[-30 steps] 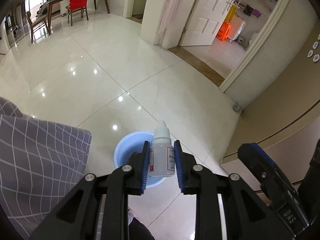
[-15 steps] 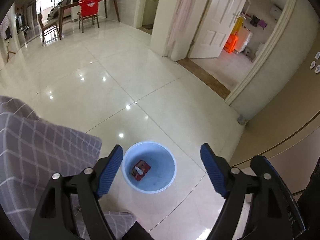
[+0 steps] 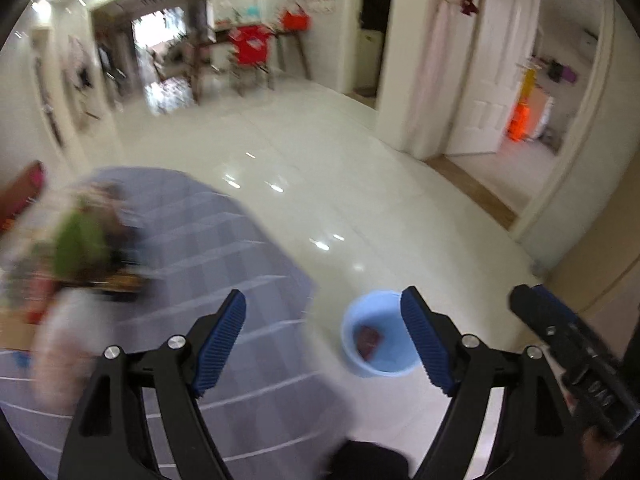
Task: Collect trash
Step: 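Return to the table and grasp the white plastic bag with left tool, then grasp the dark snack wrapper with the right tool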
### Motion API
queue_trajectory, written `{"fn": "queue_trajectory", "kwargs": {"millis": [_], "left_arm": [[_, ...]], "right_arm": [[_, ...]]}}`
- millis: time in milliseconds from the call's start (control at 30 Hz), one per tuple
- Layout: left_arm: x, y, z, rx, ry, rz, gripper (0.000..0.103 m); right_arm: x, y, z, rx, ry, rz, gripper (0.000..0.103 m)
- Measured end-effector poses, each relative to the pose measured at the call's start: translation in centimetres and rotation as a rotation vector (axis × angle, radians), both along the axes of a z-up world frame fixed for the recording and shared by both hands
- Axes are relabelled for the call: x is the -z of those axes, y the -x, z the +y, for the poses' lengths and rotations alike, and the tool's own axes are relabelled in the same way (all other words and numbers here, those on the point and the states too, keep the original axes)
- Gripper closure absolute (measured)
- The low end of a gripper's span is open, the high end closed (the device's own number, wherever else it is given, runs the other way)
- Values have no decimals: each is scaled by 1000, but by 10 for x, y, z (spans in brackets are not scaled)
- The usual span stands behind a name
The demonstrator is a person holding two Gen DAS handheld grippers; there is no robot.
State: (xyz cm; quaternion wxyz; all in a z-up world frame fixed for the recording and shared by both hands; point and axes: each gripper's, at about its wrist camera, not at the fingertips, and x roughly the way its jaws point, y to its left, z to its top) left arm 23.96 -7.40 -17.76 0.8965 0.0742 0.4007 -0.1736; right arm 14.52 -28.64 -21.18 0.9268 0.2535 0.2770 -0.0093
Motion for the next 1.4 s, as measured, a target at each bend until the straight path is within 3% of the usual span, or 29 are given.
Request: {"fn": "queue_trajectory", "kwargs": {"millis": [67,200,300,433,600,633,733,833,967,1200,1400], "left_arm": [[-10,2,34,-60,-32,-46,25],[-18,-7,98,-198,-54,-61,25],[-13,-15,141,-278,-56,-47,25],[3,-21,183,-307,-27,-5,25],[24,-32,190,-285,-32,37,25],[29,-28,188,-282,-37,42,30],[34,-28,183,-255,-45,56,59],[25,-22,186,-235,-14,19,64],[4,-10,199,-247,49,-48,66],[-23,12,230,-377,98,-139,66],[-23,7,245,-429,105,-132,66]], "right_arm": [[-7,-6,21,-50,13,-7,28],[-17,-23,69,-151,34,-5,27],[-20,-33,101,-211,51,-2,27],[-21,-51,133,-270,67,13,27],[-13,-64,155,-308,70,38,27],[-11,-63,159,-313,70,39,27],[-8,-66,168,-325,68,53,27],[-6,-70,176,-336,68,59,27],[-9,-77,186,-348,83,55,27],[-11,-105,207,-389,132,55,27],[-5,-134,244,-456,266,69,31]]}}
